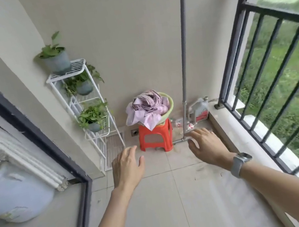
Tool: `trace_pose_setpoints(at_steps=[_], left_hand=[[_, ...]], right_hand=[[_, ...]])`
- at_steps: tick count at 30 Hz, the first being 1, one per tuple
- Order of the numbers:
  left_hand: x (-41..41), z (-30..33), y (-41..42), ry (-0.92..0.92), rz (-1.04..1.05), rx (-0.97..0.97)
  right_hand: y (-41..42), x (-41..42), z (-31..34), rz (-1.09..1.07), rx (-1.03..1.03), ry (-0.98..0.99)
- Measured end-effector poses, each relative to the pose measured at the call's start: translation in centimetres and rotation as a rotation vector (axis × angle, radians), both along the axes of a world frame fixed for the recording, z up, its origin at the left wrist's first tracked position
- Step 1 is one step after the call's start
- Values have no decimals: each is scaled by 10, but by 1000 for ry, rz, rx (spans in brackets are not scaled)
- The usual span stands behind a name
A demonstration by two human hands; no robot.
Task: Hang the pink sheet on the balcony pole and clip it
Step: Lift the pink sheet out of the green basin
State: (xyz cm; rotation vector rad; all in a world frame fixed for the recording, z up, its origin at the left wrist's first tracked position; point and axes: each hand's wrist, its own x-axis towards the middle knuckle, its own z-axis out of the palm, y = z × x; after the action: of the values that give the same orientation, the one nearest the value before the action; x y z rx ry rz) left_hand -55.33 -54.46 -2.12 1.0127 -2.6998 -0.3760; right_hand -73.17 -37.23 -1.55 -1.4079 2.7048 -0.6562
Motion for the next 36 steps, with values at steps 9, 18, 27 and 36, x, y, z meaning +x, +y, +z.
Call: trace_pose_setpoints(at_steps=[9,18,27,36], left_hand=[[-125,-58,-192,-76,30,141],[-285,-81,-355,-138,-43,315],[-453,-208,-455,-264,-17,516],[-579,-328,-548,-505,-375,194]], right_hand=[[-184,-133,-73,-3,108,-130],[-327,-266,-108,-119,197,-262],[-449,-422,-213,-86,352,-386],[-541,-492,-324,-61,413,-516]])
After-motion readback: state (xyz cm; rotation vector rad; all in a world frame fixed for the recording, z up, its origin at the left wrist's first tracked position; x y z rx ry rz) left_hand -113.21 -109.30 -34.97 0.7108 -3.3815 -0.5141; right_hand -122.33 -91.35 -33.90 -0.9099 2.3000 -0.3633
